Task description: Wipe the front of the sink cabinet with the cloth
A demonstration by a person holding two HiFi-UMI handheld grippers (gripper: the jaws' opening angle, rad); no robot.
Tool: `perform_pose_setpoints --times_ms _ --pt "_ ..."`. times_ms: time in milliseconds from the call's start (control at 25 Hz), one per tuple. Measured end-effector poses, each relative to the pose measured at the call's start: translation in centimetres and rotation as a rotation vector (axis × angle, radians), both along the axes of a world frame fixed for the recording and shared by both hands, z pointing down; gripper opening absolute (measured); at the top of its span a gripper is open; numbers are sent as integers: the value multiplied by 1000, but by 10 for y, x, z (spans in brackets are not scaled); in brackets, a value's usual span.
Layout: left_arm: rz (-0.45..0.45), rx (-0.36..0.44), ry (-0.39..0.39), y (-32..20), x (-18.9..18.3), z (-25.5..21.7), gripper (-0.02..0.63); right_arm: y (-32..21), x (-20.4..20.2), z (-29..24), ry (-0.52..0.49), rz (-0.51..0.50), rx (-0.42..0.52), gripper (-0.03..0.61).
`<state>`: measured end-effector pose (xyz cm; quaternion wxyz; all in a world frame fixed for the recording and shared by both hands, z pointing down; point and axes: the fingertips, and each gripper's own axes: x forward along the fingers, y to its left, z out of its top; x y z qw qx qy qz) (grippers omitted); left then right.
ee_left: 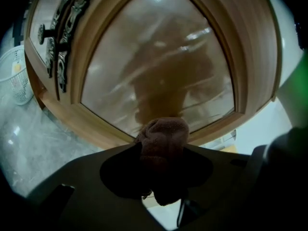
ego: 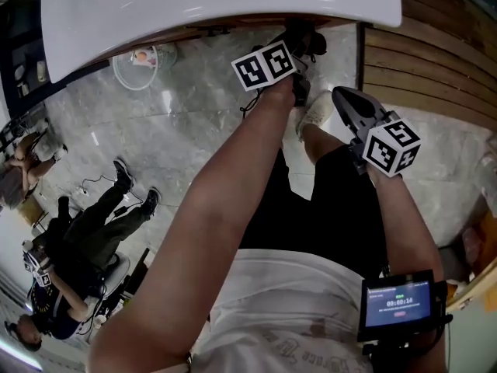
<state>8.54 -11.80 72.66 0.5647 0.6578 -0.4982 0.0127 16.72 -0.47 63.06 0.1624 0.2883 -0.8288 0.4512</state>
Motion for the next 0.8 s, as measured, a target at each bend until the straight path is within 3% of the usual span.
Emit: perform_pose_setpoints --times_ms 400,680,800 --pt "-17 -27 -88 -6 -65 10 177 -15 -17 -5 -13 -17 21 14" --pt "-69 -19 -163 6 -147 32 178 -2 -48 -1 -15 -35 84 14" --pt "-90 -58 -227 30 -179 49 178 16 -62 3 -47 -57 87 14"
